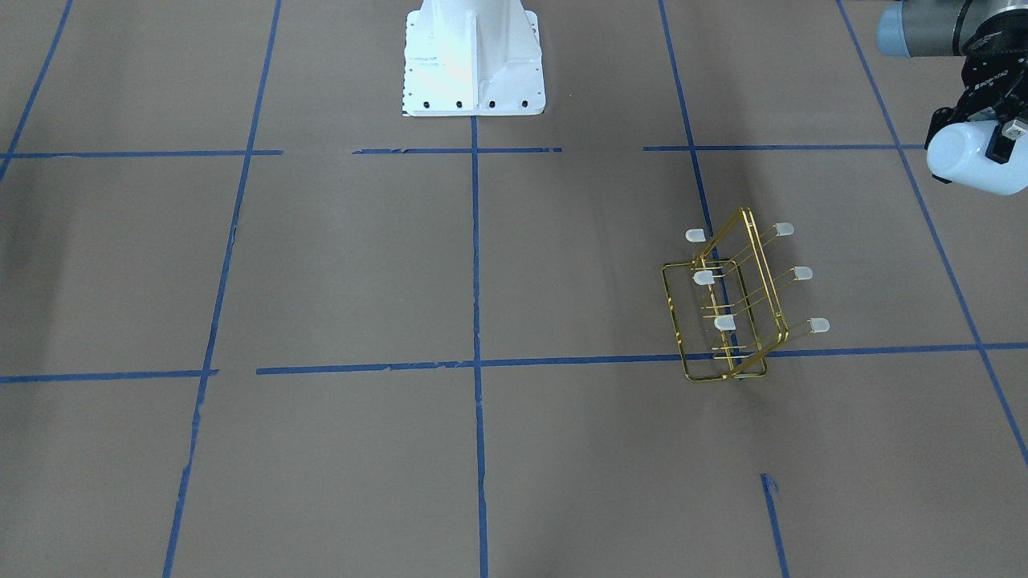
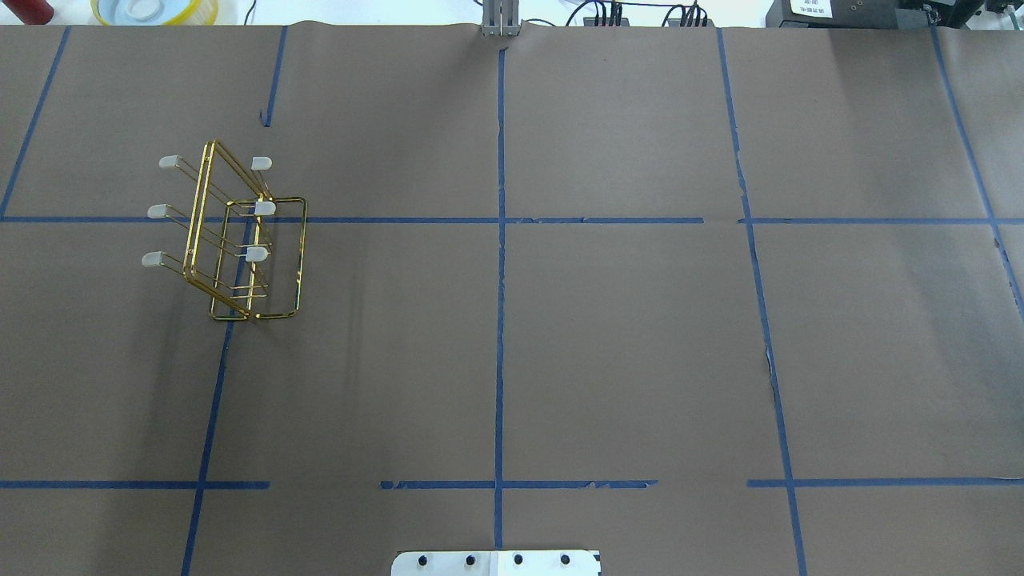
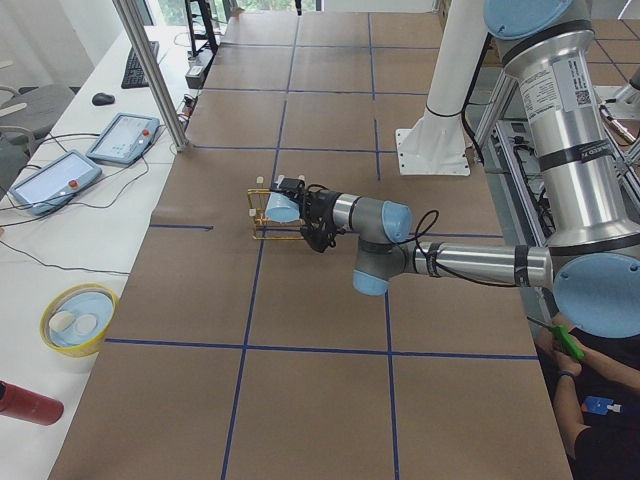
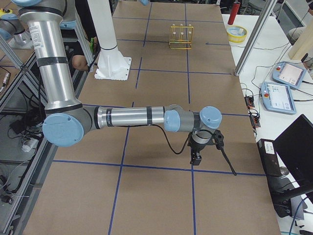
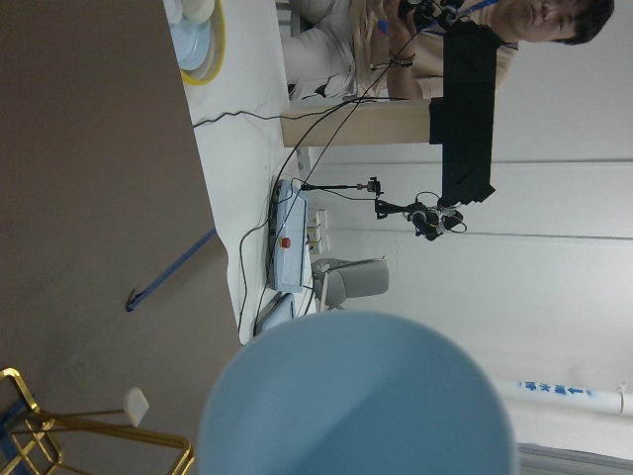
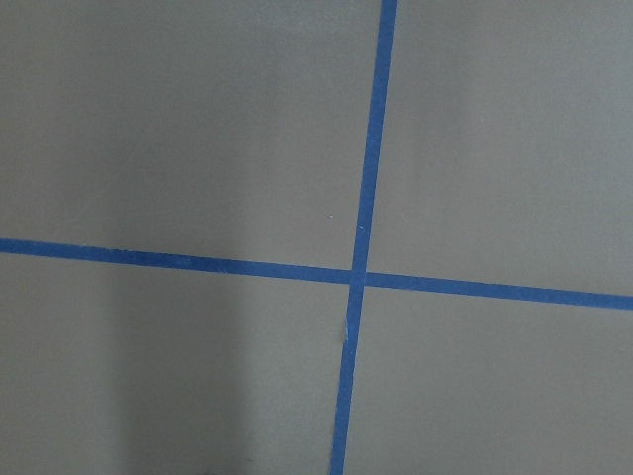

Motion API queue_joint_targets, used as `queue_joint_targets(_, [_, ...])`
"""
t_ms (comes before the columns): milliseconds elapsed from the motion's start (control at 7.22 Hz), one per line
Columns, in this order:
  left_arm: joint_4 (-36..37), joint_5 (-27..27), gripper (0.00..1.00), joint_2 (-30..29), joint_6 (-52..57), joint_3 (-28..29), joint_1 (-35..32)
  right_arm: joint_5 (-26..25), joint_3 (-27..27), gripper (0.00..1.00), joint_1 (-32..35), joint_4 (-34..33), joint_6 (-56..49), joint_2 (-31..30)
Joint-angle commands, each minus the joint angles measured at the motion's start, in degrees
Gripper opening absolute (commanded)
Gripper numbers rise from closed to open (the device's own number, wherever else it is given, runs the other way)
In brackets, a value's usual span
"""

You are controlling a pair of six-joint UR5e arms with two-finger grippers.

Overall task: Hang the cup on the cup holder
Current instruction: 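Tilt the held cup sideways with the left gripper, mouth toward the rack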

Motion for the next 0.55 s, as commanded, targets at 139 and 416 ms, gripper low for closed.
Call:
queue_joint_targets(139, [-4.32, 1.11, 0.00, -0.03, -12.10, 0.08, 1.74, 0.00, 0.00, 1.00, 0.03, -0.04, 0.00, 0.00])
queue_joint_targets(416, [-6.01, 9.51, 0.00, 0.06, -19.03, 0.08, 7.61, 0.00, 0.00, 1.00, 0.03, -0.04, 0.00, 0.00])
